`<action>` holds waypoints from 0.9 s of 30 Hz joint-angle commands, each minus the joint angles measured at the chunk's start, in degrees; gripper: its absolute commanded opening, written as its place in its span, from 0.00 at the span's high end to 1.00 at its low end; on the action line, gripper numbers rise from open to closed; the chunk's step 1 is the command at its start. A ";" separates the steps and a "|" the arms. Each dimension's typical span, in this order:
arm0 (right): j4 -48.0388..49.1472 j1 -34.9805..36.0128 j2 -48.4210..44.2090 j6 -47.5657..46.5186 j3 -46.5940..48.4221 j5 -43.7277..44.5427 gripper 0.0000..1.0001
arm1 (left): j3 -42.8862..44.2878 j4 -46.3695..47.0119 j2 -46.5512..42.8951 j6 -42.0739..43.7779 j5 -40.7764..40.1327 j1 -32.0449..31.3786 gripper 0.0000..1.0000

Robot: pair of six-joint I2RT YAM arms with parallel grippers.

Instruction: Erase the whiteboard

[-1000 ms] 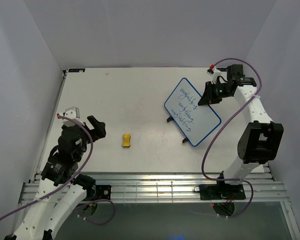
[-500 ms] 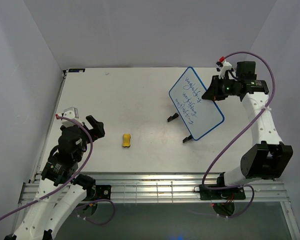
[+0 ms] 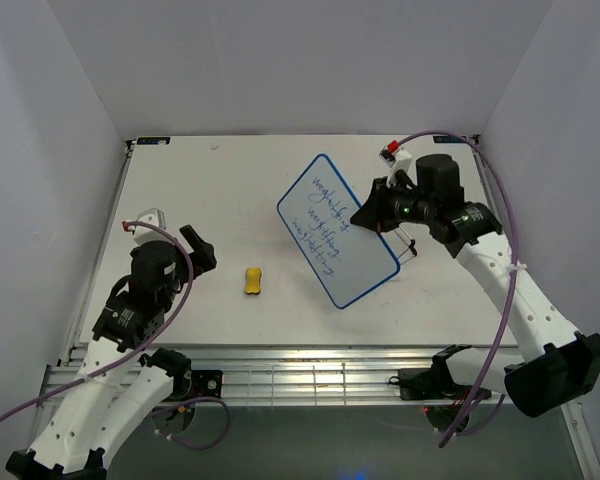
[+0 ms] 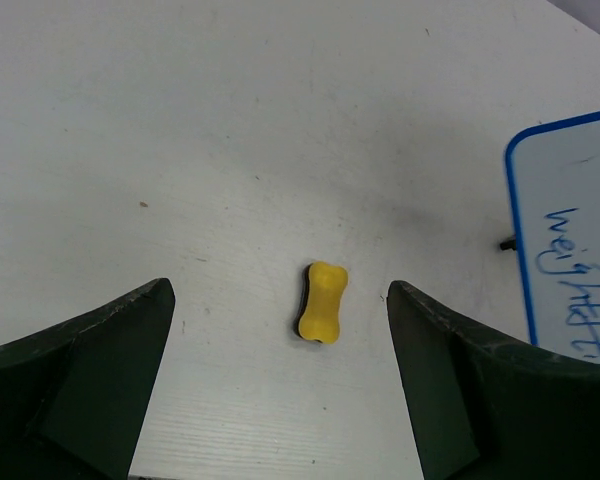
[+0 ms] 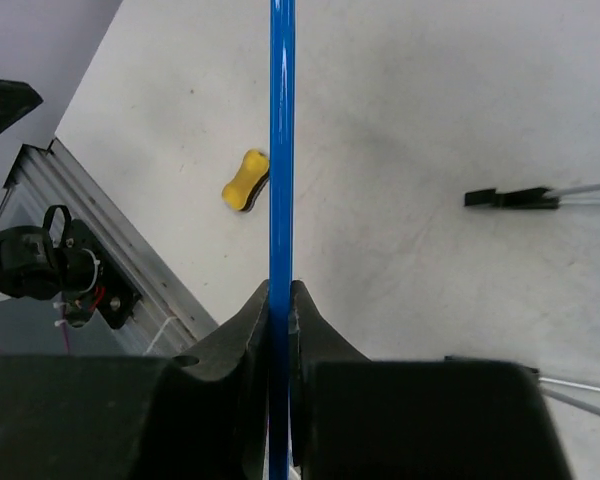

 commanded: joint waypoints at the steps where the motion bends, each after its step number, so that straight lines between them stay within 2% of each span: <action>1: 9.73 3.26 -2.41 7.63 -5.48 7.57 0.92 | 2.18 1.38 3.50 -3.26 7.39 -0.35 0.02; 6: 14.22 5.90 -3.29 8.43 -13.31 7.85 0.92 | 4.28 -0.20 19.72 -7.66 10.48 -0.44 0.02; 8: 14.05 7.04 -3.29 7.82 -14.80 8.37 0.92 | 4.72 0.06 23.36 -8.53 10.49 -0.79 0.02; 11: 13.52 7.40 -4.25 6.50 -17.70 9.51 0.92 | 5.16 1.82 28.55 -8.71 9.61 -3.07 0.02; 17: 13.17 7.58 -9.96 5.88 -22.63 11.10 0.92 | 5.78 5.51 39.26 -5.82 7.24 -11.67 0.02; 20: 13.52 7.66 -11.46 5.88 -24.04 10.40 0.92 | 7.18 5.34 45.23 -4.58 5.48 -13.09 0.15; 21: 13.61 7.66 -12.07 5.88 -24.21 10.05 0.92 | 7.54 5.77 46.39 -3.80 5.39 -13.36 0.23; 27: 13.69 7.93 -12.87 5.44 -24.48 6.97 0.92 | 8.42 6.74 51.40 -1.77 2.66 -13.45 0.24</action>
